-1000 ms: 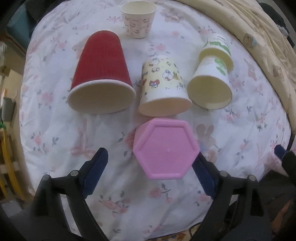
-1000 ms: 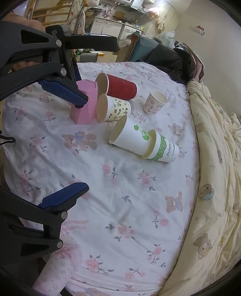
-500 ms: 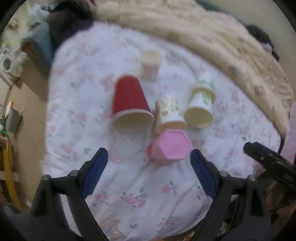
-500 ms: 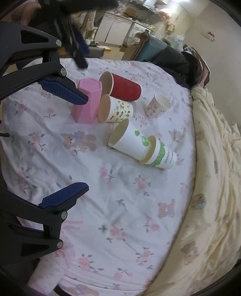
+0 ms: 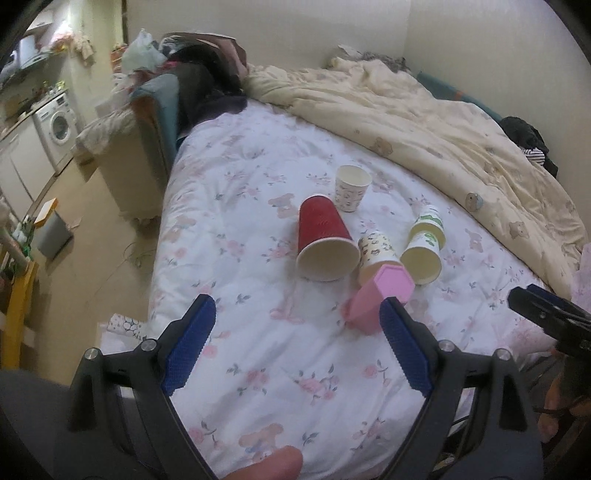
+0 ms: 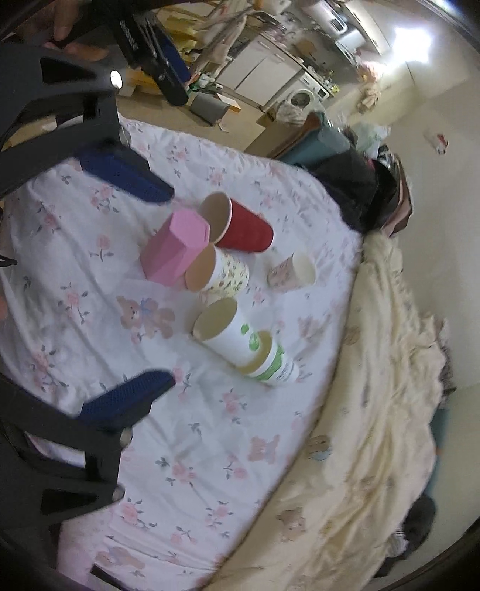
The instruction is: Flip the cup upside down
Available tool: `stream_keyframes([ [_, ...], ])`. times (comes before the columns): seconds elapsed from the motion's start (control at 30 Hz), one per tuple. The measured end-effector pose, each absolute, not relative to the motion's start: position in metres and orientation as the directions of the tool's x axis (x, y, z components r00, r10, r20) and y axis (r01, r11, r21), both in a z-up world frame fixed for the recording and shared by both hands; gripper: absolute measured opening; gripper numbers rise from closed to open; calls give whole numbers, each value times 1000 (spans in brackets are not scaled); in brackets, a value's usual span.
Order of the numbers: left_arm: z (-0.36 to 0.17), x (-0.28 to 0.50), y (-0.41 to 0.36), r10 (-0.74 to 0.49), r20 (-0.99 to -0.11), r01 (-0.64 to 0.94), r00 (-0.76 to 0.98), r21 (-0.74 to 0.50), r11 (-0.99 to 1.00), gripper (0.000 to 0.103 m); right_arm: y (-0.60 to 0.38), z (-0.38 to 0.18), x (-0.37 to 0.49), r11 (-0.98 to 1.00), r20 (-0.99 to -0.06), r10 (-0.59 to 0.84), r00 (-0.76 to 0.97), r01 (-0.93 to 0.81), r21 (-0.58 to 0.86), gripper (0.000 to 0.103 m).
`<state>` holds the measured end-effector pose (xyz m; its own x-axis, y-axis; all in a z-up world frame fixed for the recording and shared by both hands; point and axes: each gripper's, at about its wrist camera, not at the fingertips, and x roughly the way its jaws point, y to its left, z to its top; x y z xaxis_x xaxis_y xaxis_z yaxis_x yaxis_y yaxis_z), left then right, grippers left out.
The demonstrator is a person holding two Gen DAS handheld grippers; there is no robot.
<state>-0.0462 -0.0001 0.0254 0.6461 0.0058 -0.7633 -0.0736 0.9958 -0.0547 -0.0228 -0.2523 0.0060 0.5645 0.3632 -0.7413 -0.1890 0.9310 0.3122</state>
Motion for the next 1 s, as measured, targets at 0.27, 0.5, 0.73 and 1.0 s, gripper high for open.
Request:
stream_keyframes([
  [0.27,7,-71,-3,38,-747,-90,664,-29,995,103,-231,-9,-52,950,-726,311,613,-194,243,100],
  [0.5,-2,-65,-9,13,-750,-78,662,-52,996,103,-217,-14,-53,959,-711,280,645,-223,175,100],
  [0.73,-1,-66,-12,-4,-749,-66,662,-64,996,103,-211,-13,-55,960,-709,271,651,-239,148,100],
  [1.0,-2,-66,-11,-8,-753,-68,657,-71,995,103,-211,-13,-55,960,-710,273,649,-231,158,103],
])
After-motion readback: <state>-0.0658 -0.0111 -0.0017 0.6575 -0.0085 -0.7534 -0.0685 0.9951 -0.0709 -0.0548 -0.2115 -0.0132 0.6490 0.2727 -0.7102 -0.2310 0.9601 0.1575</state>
